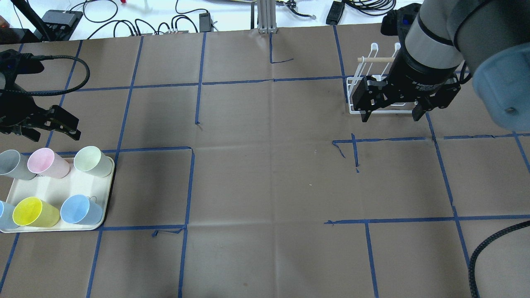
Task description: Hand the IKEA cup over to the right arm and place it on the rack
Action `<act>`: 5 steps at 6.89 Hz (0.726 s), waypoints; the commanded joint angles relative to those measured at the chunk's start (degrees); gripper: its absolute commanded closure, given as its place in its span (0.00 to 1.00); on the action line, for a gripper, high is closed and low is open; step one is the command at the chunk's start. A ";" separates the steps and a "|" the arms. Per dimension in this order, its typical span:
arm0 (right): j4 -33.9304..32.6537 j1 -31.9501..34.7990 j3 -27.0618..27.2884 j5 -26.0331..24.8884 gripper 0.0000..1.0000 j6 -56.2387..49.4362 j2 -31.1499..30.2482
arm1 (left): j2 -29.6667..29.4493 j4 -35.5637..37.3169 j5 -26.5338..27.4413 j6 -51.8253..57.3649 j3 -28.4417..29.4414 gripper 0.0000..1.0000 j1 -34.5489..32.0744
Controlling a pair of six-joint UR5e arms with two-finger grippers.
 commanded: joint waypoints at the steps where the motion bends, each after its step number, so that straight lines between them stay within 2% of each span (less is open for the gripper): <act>1: -0.05 0.00 -0.02 -0.01 0.00 -0.03 -0.07 | -1.89 11.65 0.10 1.34 -8.26 0.01 0.43; 3: -0.14 0.00 -0.10 -0.01 0.00 -0.03 0.01 | -5.75 19.07 0.02 1.17 -12.07 0.01 0.52; 5: -0.14 0.00 -0.10 -0.01 0.00 -0.03 0.01 | -11.10 21.98 -0.16 1.17 -12.26 0.01 2.27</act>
